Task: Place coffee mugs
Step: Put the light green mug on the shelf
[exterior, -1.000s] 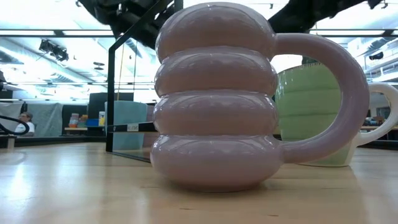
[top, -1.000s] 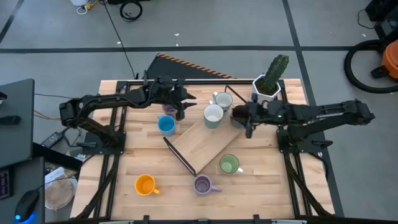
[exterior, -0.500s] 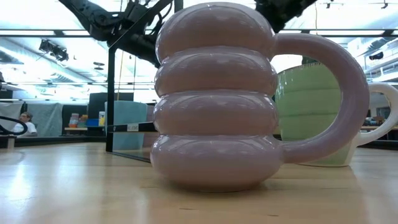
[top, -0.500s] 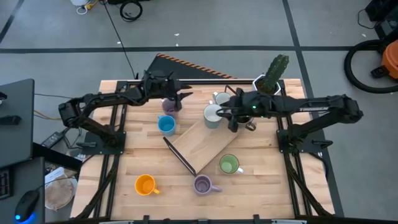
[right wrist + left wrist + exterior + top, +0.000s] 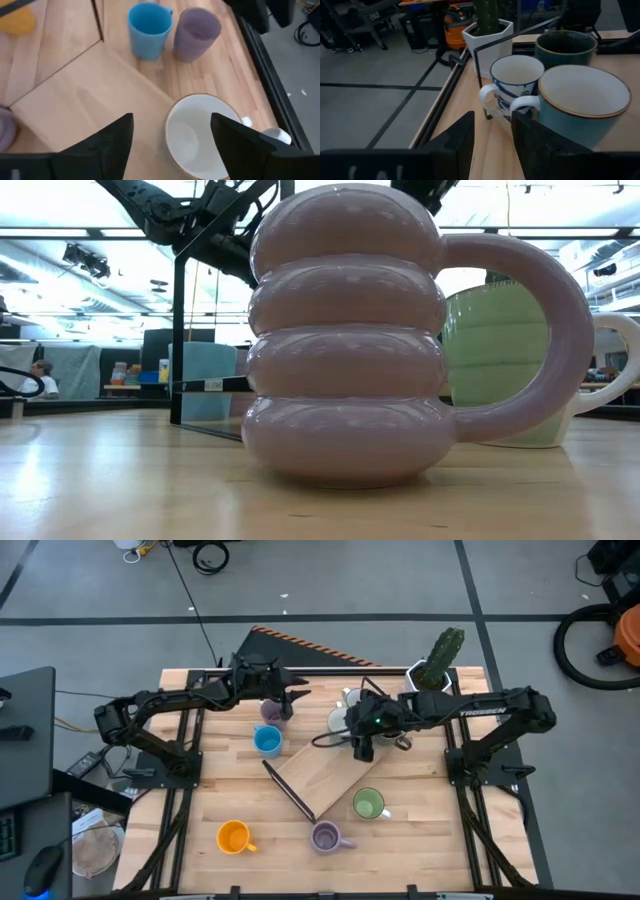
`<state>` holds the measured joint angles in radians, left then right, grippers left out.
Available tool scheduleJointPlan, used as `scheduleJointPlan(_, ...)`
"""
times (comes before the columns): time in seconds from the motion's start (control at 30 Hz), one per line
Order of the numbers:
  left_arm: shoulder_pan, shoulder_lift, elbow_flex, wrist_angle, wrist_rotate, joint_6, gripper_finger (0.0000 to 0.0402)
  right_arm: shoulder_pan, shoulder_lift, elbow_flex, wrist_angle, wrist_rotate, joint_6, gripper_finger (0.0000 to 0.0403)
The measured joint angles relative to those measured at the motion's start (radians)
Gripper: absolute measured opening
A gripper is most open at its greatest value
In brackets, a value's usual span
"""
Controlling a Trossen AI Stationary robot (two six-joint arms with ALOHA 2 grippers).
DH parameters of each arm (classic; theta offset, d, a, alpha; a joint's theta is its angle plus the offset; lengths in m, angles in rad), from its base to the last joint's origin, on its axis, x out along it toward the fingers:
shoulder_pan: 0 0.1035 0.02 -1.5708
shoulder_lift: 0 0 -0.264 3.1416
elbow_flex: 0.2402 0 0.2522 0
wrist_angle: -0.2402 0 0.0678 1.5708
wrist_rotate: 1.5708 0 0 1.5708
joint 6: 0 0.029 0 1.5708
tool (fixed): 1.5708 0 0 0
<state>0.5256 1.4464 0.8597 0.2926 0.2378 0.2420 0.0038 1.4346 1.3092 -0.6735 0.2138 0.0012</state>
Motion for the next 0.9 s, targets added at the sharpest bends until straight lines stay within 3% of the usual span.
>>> scheduleJointPlan(0.23,-0.015,0.003,0.000,0.005,-0.012,-0.003,0.0151,0.041,0.068,0.073,-0.108,0.060,-0.005,0.0307)
scheduleJointPlan(0.53,-0.021,0.101,0.000,0.087,-0.017,-0.022,0.0149,0.060,0.112,0.083,-0.175,0.106,-0.074,0.0299)
scheduleJointPlan(0.7,-0.020,0.139,0.008,0.163,-0.070,-0.021,0.0149,0.067,0.119,0.083,-0.211,0.113,-0.082,0.0298)
scheduleJointPlan(0.9,-0.019,0.175,0.007,0.266,-0.087,-0.013,0.0149,0.071,0.119,0.082,-0.274,0.219,-0.136,0.0297)
